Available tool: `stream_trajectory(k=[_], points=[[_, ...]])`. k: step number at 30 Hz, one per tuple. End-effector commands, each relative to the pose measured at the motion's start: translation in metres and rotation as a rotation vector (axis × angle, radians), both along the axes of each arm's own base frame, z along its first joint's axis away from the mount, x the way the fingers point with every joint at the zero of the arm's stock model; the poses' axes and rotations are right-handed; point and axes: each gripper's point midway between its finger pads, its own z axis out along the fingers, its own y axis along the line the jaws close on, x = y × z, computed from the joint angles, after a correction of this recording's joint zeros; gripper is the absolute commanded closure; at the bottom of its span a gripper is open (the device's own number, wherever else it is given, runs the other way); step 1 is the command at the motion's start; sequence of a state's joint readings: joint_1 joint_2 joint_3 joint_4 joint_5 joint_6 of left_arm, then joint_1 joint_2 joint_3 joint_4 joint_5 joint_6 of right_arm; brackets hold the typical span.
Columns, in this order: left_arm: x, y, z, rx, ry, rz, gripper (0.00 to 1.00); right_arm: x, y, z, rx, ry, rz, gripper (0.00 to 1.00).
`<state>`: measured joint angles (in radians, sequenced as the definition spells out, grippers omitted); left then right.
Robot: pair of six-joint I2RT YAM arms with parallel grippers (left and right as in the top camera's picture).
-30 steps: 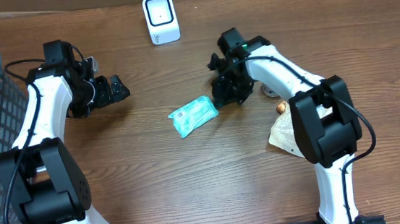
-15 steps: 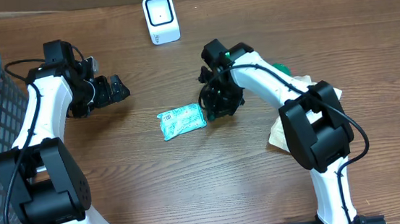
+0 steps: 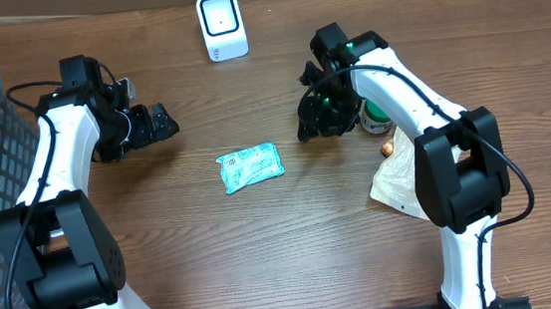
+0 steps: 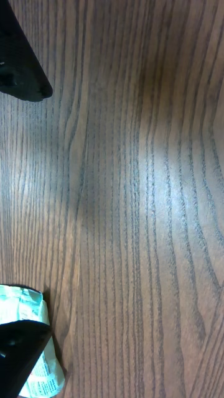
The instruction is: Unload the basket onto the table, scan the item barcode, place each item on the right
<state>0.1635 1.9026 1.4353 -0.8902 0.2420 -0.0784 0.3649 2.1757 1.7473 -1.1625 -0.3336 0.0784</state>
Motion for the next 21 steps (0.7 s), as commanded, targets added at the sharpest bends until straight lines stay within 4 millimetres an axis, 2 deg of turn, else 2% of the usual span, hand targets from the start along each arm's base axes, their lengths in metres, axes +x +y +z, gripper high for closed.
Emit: stream_trajectory(k=[1, 4, 8, 11, 12, 13, 14, 18, 21], points=[[0.006, -0.001, 0.002, 0.002, -0.013, 0.011, 0.01, -0.006, 0.004, 0.003, 0.024, -0.018, 0.009, 0.45], [0.013, -0.005, 0.005, -0.042, -0.030, 0.082, 0.01, -0.010, 0.014, -0.007, 0.093, -0.007, 0.013, 0.44], [0.002, -0.022, 0.007, -0.157, 0.031, 0.126, 0.00, -0.012, 0.019, -0.013, 0.127, -0.004, 0.015, 0.44], [-0.004, -0.043, 0.014, -0.275, 0.049, 0.084, 0.32, -0.012, 0.018, -0.014, 0.127, -0.006, 0.014, 0.44], [-0.006, -0.050, 0.016, -0.298, 0.045, 0.044, 0.56, -0.011, 0.019, -0.013, 0.129, -0.010, 0.014, 0.44], [-0.008, -0.054, 0.017, -0.304, 0.050, 0.023, 0.90, -0.010, 0.019, -0.013, 0.130, -0.013, 0.014, 0.44], [-0.012, -0.056, 0.016, -0.306, 0.068, 0.021, 0.96, -0.009, 0.019, -0.013, 0.131, -0.016, 0.013, 0.44], [-0.028, -0.076, 0.013, -0.312, 0.141, -0.008, 0.96, -0.008, 0.020, -0.013, 0.135, -0.024, 0.014, 0.44], [-0.038, -0.099, 0.010, -0.303, 0.175, -0.067, 0.96, -0.007, 0.020, -0.013, 0.136, -0.027, 0.014, 0.44]])
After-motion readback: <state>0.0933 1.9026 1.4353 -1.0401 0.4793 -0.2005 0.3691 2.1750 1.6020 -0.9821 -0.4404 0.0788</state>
